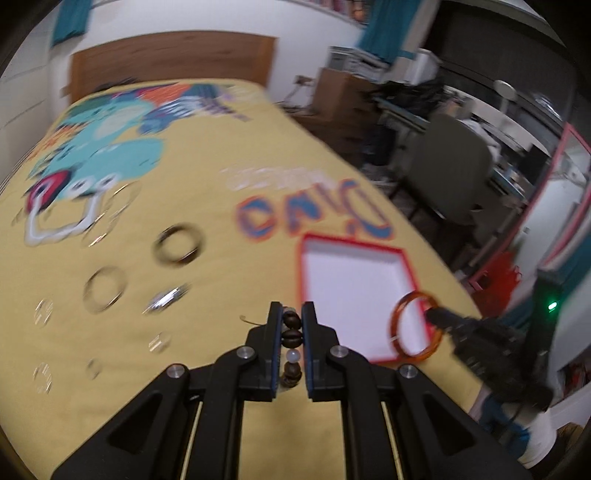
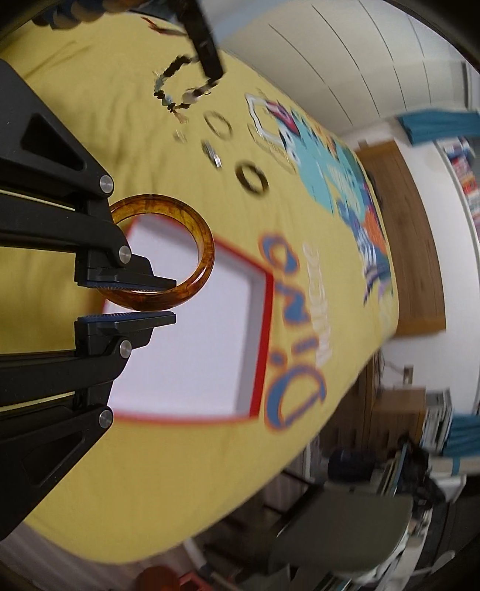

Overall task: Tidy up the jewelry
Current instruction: 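Carry the beaded bracelet and amber bangle into the red box and release both, then move both tools back toward the remaining rings and hoops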

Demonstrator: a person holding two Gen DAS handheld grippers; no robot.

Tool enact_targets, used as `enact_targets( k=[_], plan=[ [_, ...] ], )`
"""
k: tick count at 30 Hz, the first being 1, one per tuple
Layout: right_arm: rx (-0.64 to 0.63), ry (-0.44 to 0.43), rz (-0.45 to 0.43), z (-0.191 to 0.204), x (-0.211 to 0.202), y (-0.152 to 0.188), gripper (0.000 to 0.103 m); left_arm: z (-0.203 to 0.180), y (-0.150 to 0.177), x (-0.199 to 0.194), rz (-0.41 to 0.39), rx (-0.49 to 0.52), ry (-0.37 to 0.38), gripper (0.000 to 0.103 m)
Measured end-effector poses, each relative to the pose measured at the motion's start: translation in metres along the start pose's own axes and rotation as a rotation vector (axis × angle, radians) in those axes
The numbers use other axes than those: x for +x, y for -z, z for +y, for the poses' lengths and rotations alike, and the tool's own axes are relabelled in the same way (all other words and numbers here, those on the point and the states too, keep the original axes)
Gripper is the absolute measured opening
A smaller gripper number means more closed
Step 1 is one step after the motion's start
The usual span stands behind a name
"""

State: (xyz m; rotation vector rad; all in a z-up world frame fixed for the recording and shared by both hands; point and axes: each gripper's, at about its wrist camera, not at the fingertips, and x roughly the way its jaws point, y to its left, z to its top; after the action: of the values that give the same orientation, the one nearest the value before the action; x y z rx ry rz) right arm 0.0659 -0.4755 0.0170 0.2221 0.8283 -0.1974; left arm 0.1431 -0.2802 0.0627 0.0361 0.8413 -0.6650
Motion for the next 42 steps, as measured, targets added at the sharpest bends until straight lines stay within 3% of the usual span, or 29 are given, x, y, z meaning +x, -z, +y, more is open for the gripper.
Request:
enact_targets(
  k=[4, 7, 14, 18, 21, 25, 29, 31, 33, 42],
  plan=[
    [0.03, 0.055, 0.02, -0.035, 0.02, -0.007, 0.01, -0.044, -0.023, 0.047, 0.032, 0.032, 0.045, 0.009],
    [0.032, 0.082, 0.044, -0.049, 0.038, -0.007, 0.01, -0.061, -0.021, 0.088, 0.085, 0.054, 0.027, 0.009],
    [-0.022, 0.131, 0.126, -0.063, 0.075, 0.012, 0.01, -0.054, 0.032, 0.156, 0.266, 0.076, -0.053, 0.009],
    [-0.065, 0.139, 0.137, -0.059, 0.082, 0.017, 0.011, -0.046, 0.051, 0.172, 0.318, 0.072, -0.062, 0.01],
    [-0.088, 0.135, 0.135, -0.057, 0.082, 0.017, 0.011, -0.047, 0.055, 0.17, 0.315, 0.079, -0.058, 0.011],
    [-0.091, 0.141, 0.132, -0.058, 0.08, 0.016, 0.013, -0.044, 0.051, 0.161, 0.302, 0.062, -0.03, 0.025],
    [-0.086, 0.139, 0.117, -0.059, 0.069, 0.017, 0.015, -0.048, 0.044, 0.15, 0.28, 0.073, -0.025, 0.032],
    [-0.085, 0.144, 0.108, -0.056, 0.063, 0.015, 0.022, -0.049, 0.043, 0.137, 0.25, 0.083, -0.034, 0.035],
    [-0.082, 0.157, 0.09, -0.055, 0.052, 0.014, 0.03, -0.048, 0.043, 0.123, 0.228, 0.083, -0.021, 0.035],
    [-0.081, 0.113, 0.023, -0.023, 0.003, 0.007, 0.03, -0.022, 0.057, 0.052, 0.174, 0.091, -0.066, 0.035]
  ],
)
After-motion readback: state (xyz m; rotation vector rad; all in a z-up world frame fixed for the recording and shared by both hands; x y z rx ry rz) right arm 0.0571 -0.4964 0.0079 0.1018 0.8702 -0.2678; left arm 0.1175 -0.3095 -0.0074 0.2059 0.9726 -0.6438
